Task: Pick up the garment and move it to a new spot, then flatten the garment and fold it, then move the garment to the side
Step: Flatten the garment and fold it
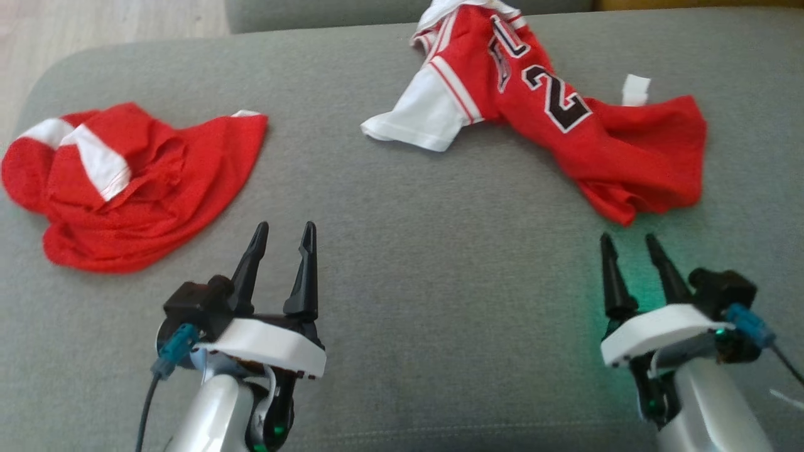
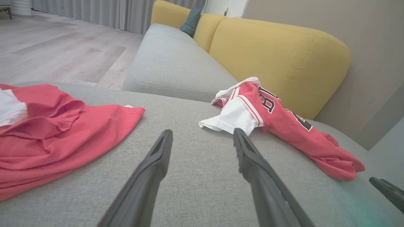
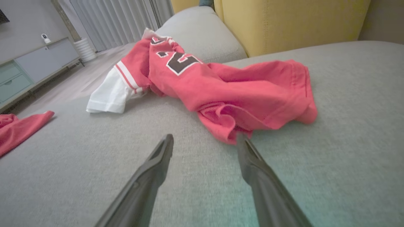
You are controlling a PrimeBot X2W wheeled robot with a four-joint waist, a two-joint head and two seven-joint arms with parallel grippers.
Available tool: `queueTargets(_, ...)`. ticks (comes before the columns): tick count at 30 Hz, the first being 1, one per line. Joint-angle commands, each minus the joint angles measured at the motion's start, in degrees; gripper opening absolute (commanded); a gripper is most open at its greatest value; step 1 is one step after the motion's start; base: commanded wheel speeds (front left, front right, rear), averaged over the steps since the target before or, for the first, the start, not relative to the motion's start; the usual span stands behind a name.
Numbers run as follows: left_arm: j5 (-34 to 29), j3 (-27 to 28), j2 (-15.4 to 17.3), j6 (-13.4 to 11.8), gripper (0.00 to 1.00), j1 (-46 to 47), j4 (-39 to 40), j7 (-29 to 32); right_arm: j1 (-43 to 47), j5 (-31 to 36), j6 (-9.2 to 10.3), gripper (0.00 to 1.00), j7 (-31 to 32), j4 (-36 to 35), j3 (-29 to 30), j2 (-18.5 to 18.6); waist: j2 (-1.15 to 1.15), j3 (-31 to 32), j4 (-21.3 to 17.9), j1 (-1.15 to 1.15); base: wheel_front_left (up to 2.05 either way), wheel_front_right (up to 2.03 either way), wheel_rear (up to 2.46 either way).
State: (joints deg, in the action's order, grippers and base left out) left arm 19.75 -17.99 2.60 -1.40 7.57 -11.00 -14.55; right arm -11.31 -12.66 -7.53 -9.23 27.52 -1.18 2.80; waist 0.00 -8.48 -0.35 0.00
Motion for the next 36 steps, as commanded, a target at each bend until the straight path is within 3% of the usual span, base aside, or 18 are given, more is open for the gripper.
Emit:
queueTargets(1,-0.3,1.3,0.3,0.3,1.00,3.0,1.6,-0.4,-2.5,-0.5,0.04,1.00,-1.2,-0.6,-0.4,0.1,0.00,-0.4,0.9,0.00,0.00,0.00,0.00)
queueTargets(11,-0.8,0.3,0.3,0.3,1.00,3.6,1.4,-0.4,-7.5,-2.1,0.04,1.00,-2.5,7.5,3.8,0.1,0.00,-1.6,3.5,0.00,0.00,0.00,0.00)
queueTargets(16,-1.6,0.7,0.3,0.5,1.00,3.8,1.1,-0.4,-10.4,-1.9,0.04,1.00,-3.4,11.1,3.1,0.1,0.00,-2.4,4.1,0.00,0.00,0.00,0.00)
queueTargets(17,-1.7,0.8,0.3,0.5,1.00,3.9,1.1,-0.4,-10.9,-1.6,0.04,0.91,-3.5,11.8,2.8,0.1,0.00,-2.5,4.2,0.00,0.00,0.00,0.00)
queueTargets(18,-1.8,0.8,0.3,0.6,1.00,3.9,1.1,-0.4,-11.4,-1.2,0.04,0.26,-3.6,12.4,2.5,0.1,0.00,-2.6,4.2,0.00,0.00,0.00,0.00)
queueTargets(19,-1.8,0.9,0.3,0.6,1.00,3.9,1.0,-0.4,-11.8,-0.7,0.04,0.00,-3.9,12.7,2.1,0.1,0.00,-2.6,4.2,0.00,0.00,0.00,0.00)
queueTargets(27,-1.5,1.9,0.3,0.5,1.00,3.0,0.4,-0.4,-11.0,1.2,0.04,0.00,-5.2,9.5,-3.1,0.1,0.00,0.3,1.9,0.00,0.00,0.00,0.00)
queueTargets(36,-0.6,3.4,0.3,0.2,1.00,0.4,1.1,-0.4,-1.9,0.2,0.04,0.00,0.9,-6.4,-4.7,1.5,0.00,4.9,-4.1,0.00,0.00,0.00,0.00)
